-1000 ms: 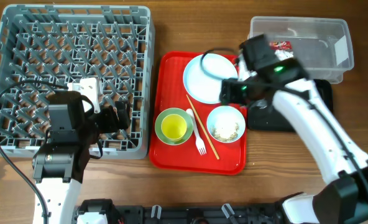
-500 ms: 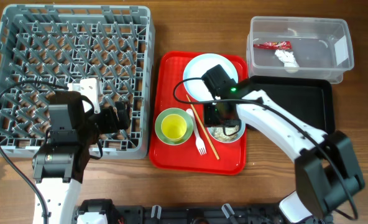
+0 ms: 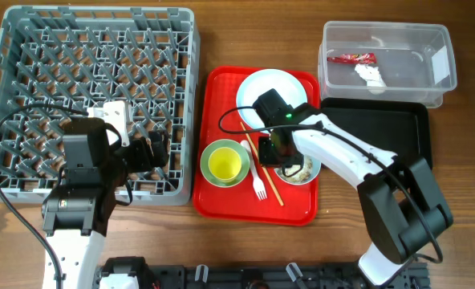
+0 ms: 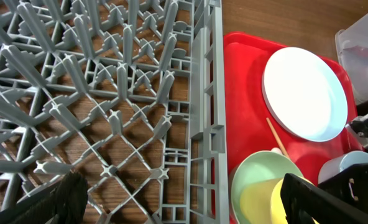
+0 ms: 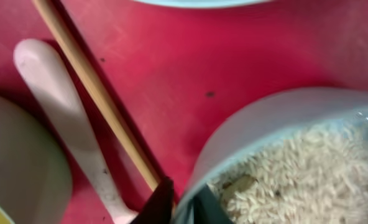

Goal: Sort waste into correct bins and load items into the dishwasher rack
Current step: 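Grasp the blue bowl of rice with the right gripper, then tip the blue bowl over the black tray to empty the rice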

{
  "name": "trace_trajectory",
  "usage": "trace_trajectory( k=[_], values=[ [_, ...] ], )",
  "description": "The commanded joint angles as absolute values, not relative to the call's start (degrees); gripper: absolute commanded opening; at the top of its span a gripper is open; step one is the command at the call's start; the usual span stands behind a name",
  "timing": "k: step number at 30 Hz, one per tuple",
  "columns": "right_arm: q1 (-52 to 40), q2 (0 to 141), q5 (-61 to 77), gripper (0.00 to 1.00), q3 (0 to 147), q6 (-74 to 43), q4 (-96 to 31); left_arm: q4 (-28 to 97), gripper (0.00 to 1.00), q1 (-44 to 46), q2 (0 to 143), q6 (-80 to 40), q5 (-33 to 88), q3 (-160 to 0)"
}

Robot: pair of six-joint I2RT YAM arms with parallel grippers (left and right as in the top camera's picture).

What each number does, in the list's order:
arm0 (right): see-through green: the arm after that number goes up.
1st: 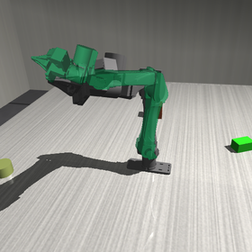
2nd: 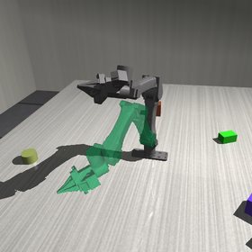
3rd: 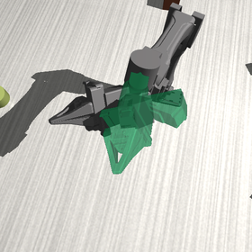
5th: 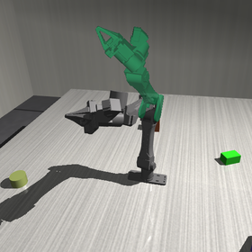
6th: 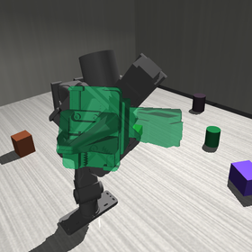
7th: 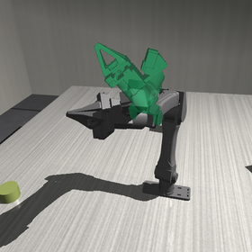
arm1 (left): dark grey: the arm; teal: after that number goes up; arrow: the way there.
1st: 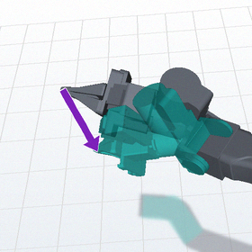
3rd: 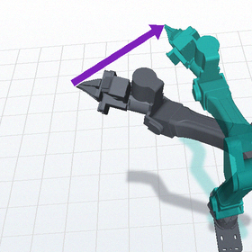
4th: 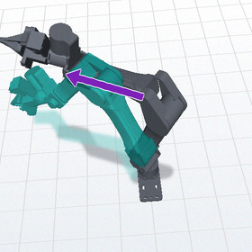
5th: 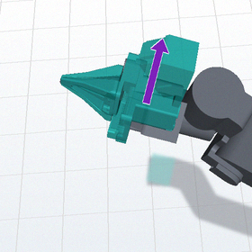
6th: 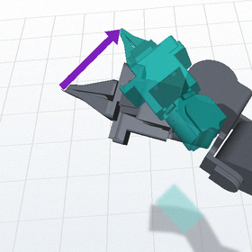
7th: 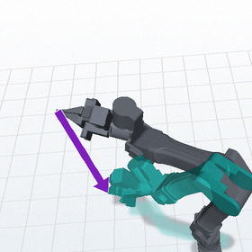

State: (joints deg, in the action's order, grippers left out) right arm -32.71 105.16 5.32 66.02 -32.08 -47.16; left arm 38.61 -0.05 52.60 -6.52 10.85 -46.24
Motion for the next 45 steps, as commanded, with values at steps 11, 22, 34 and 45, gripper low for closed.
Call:
trace_trajectory(
  k=[11,22,34,45],
  values=[
    [-32.67,101.60,1.87,0.04,76.03,-30.46,-54.72,38.46,1.00,-0.23,52.62,-6.87,11.77,-47.16],
    [-21.37,94.26,7.99,0.04,79.79,-29.89,-54.52,38.44,1.00,-0.23,52.62,-6.87,11.77,-47.16],
    [-0.78,94.28,33.08,0.04,73.10,-17.41,-51.00,38.44,1.00,-0.23,52.62,-6.87,11.77,-47.16],
    [15.88,94.39,55.46,0.04,61.45,-15.38,-41.52,38.44,1.00,-0.23,52.62,-6.87,11.77,-47.16]
  ],
)
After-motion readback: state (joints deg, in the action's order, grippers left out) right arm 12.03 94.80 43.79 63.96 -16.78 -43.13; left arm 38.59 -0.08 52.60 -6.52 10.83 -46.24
